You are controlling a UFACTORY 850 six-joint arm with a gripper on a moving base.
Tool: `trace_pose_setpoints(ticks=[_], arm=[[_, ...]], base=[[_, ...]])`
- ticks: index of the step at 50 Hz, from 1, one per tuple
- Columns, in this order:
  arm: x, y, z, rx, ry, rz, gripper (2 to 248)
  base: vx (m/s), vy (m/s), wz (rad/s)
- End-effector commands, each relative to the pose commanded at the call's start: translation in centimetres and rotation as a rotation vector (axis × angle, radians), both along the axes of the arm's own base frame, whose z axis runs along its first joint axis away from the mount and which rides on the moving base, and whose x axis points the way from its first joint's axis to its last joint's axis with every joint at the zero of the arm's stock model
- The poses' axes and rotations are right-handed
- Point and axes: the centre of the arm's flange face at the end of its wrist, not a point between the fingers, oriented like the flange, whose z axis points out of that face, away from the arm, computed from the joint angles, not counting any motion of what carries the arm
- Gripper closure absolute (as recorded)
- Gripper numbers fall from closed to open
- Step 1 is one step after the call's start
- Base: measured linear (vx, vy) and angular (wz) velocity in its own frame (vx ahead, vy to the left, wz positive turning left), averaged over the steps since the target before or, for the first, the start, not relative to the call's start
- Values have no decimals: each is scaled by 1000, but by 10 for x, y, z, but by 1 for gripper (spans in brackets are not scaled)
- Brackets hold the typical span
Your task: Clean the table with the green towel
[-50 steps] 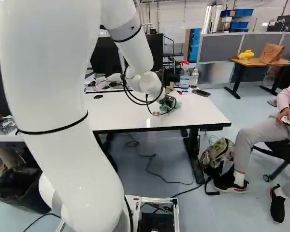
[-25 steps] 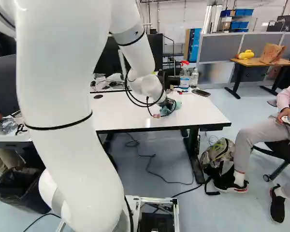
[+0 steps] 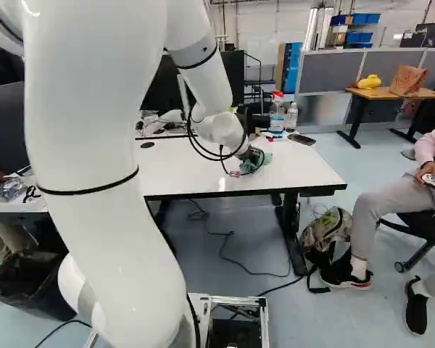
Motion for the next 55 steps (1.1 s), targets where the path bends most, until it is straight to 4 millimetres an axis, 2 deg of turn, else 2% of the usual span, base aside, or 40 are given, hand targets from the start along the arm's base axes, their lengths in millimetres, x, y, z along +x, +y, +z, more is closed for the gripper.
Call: trace_pose_setpoints(ticks=[26,37,55], arm=[[-1,0,-1,5,13,-1,200],[-2,-14,-1,5,11,-28,200],[23,-35,-2,-1,-2,-46,200]], base=[[0,0,0],[0,0,0],[0,0,0]])
